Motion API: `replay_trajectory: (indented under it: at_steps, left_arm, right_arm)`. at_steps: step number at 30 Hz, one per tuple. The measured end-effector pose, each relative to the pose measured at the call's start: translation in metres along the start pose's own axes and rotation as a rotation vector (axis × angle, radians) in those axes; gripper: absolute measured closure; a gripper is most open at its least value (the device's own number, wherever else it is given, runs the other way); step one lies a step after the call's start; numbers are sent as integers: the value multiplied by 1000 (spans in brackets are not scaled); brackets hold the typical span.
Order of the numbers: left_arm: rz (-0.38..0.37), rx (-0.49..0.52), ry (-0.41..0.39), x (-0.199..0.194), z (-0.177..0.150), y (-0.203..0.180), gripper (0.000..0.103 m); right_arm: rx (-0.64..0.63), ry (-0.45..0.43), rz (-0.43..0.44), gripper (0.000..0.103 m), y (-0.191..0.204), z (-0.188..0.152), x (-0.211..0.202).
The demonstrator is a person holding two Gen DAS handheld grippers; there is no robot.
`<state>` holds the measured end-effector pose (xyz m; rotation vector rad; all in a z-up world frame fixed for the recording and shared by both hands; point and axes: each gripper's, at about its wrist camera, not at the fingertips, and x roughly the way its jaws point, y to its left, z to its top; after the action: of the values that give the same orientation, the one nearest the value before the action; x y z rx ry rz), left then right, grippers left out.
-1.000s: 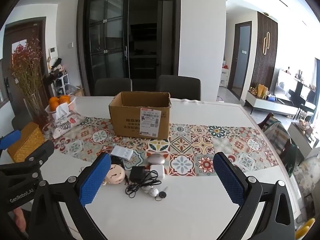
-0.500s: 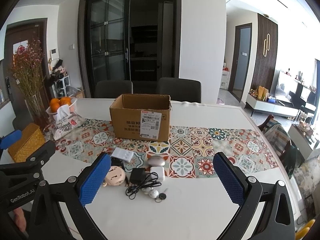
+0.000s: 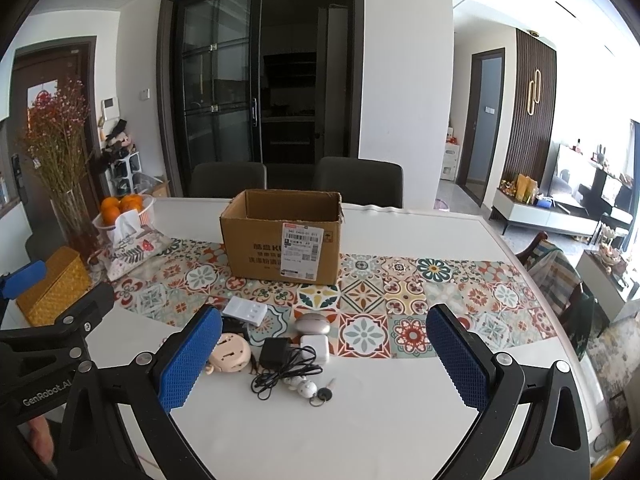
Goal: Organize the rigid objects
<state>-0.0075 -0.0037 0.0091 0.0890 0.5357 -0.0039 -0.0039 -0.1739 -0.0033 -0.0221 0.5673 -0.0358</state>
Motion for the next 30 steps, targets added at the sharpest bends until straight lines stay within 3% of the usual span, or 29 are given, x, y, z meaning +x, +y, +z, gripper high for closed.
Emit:
replay_trajectory:
  at_steps: [30]
  left_arm:
    - [-6, 0, 8, 3, 2, -3, 0]
  right_arm:
    - [-2, -1, 1, 1, 1, 0, 0]
